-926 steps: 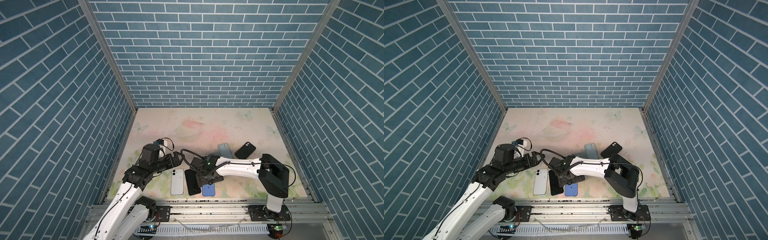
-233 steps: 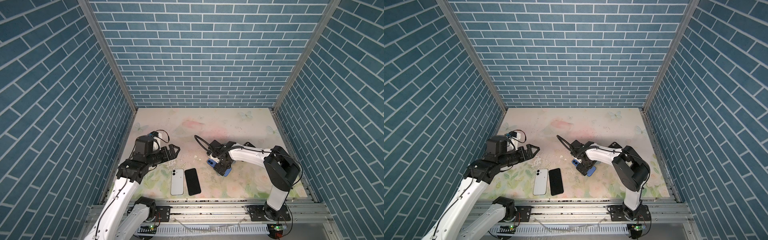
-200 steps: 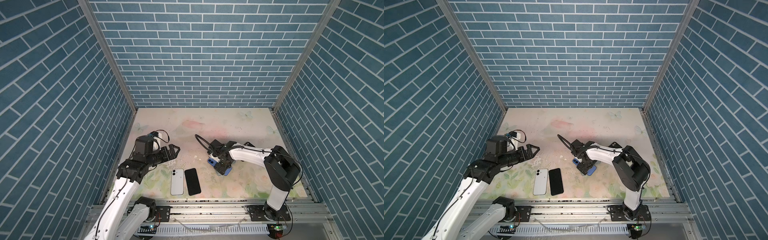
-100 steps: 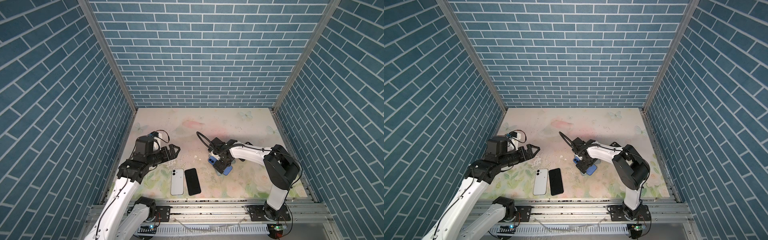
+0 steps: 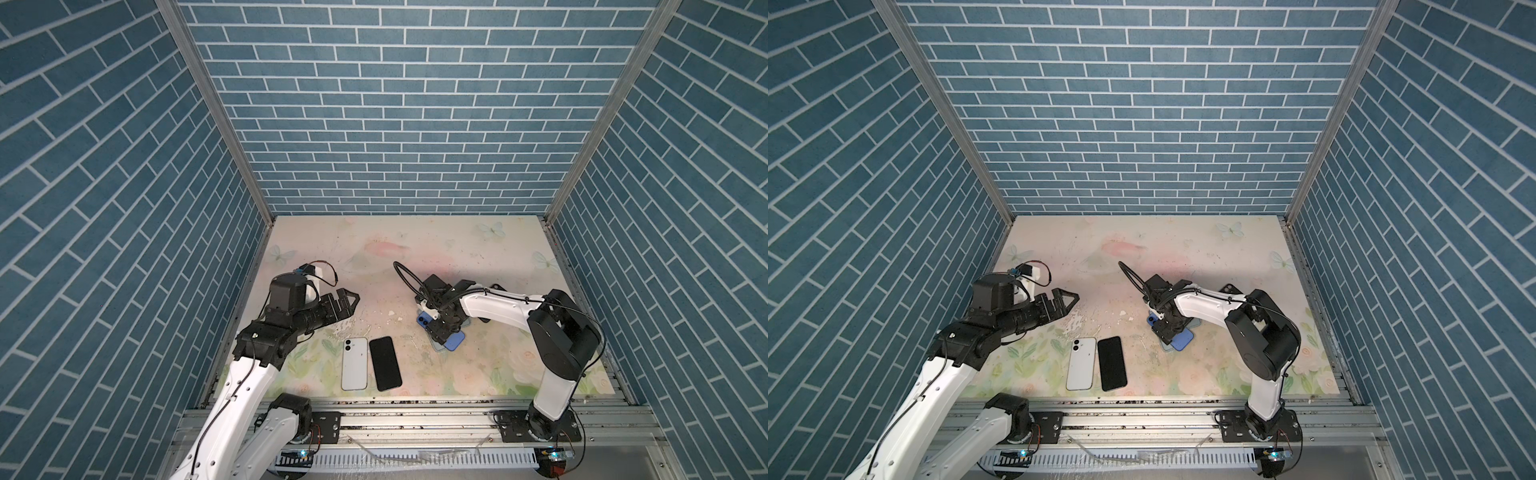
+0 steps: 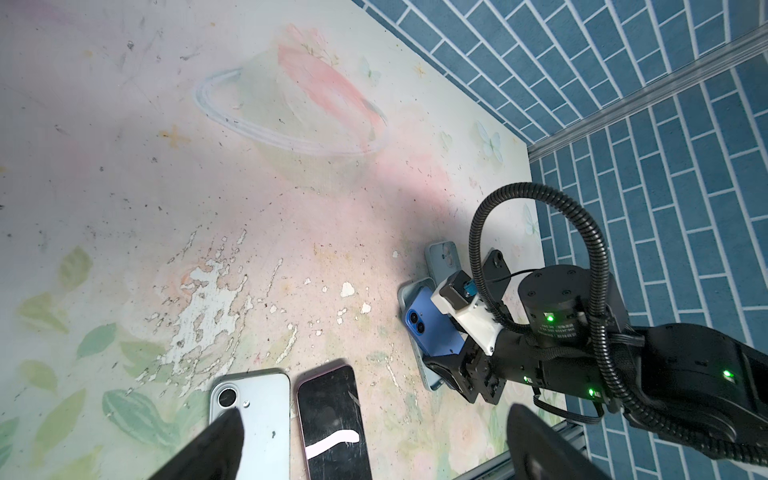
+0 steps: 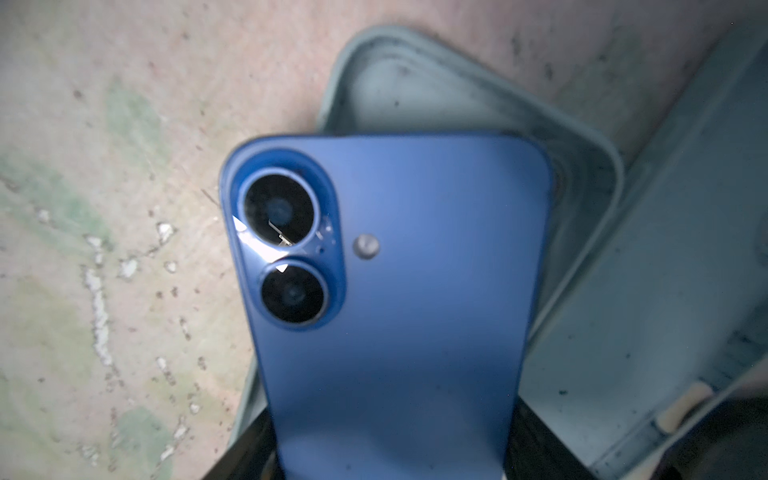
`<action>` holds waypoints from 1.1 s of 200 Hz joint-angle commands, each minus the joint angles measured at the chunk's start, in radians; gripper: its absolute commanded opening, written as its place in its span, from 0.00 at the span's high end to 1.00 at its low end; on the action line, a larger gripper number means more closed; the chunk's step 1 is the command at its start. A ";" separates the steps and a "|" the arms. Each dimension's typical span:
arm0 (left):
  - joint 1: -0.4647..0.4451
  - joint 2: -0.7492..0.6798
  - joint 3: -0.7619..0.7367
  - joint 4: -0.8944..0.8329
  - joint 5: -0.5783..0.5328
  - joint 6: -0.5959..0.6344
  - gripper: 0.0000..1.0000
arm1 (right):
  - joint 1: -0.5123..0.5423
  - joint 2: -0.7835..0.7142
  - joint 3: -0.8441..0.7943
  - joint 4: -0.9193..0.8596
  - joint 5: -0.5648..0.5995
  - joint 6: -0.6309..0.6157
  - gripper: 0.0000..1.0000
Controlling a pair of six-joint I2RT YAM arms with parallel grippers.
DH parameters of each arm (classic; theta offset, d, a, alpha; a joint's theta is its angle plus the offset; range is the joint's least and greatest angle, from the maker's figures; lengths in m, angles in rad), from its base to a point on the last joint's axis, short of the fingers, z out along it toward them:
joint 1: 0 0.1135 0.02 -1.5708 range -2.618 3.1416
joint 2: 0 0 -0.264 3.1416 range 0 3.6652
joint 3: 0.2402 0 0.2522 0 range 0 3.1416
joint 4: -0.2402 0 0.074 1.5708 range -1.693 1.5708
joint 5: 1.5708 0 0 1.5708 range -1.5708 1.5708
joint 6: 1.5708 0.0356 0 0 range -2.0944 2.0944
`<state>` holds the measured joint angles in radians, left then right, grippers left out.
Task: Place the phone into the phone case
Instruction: 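Carry the blue phone toward the left gripper while the left arm reaches in, then grasp the blue phone's edge with the left gripper and lift it together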
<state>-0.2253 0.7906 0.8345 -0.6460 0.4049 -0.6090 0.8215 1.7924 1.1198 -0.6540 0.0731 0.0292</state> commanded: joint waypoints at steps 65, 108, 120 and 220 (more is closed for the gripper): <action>-0.115 0.107 -0.117 0.305 0.132 -0.211 0.30 | -0.002 -0.306 -0.039 -0.009 -0.124 0.104 0.39; -0.332 0.307 -0.129 0.600 0.134 -0.350 0.37 | 0.018 -0.409 -0.078 0.002 -0.263 0.179 0.43; -0.374 0.366 -0.113 0.643 0.116 -0.369 0.37 | 0.033 -0.421 -0.080 0.000 -0.269 0.187 0.43; -0.515 0.590 -0.005 0.798 0.087 -0.443 0.63 | 0.074 -0.503 -0.076 -0.029 -0.246 0.225 0.43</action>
<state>-0.7296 1.3746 0.8089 0.0948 0.5045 -1.0401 0.8906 1.3350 1.0458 -0.6743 -0.1848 0.2218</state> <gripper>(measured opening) 0.430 0.735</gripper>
